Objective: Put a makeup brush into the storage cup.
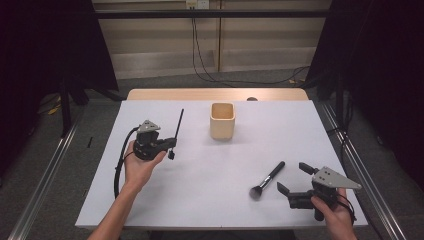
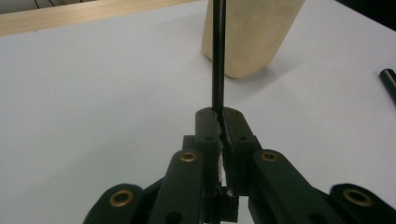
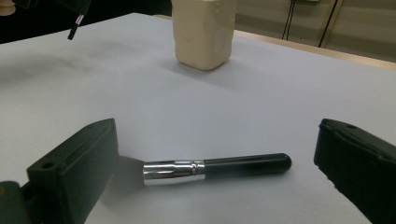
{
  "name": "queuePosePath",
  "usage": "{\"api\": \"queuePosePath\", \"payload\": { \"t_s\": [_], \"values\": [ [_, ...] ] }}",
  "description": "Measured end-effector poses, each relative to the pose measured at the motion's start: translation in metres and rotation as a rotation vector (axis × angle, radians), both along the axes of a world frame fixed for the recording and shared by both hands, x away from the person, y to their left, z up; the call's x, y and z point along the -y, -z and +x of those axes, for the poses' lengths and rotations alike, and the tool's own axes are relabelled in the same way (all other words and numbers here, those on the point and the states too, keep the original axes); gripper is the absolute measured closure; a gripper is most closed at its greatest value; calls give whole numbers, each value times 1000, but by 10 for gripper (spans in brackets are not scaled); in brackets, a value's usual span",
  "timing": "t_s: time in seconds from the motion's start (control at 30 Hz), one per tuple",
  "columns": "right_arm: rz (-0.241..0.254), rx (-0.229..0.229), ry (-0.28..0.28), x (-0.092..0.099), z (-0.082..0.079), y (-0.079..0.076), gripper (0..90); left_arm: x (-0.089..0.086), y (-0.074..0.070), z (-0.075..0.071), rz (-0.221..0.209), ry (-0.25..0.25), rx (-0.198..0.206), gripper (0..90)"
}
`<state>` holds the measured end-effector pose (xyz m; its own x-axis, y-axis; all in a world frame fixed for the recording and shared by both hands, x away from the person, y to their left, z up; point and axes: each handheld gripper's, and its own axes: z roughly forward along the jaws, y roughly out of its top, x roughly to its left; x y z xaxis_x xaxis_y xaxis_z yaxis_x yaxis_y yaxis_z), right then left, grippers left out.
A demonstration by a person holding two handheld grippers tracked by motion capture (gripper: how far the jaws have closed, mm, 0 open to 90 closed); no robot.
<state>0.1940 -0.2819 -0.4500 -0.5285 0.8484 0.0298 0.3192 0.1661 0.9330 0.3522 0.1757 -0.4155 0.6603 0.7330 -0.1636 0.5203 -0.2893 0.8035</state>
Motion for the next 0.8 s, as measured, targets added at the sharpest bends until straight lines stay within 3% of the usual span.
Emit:
{"api": "queuePosePath", "payload": {
  "t_s": [0.07,0.13,0.33,0.5,0.8],
  "values": [
    [-1,3,0,0,-1,0,0,0,0,-1,-12,13,3,861],
    [0,4,0,0,-1,0,0,2,-2,-4,-38,63,13,861],
    [-1,1,-3,0,-1,0,0,10,-6,-12,-69,141,43,861],
    [-2,2,-4,0,-1,0,0,16,-7,-16,-104,160,28,860],
    [0,2,-4,0,-1,0,0,28,-6,-22,-102,215,25,861]
  ]
}}
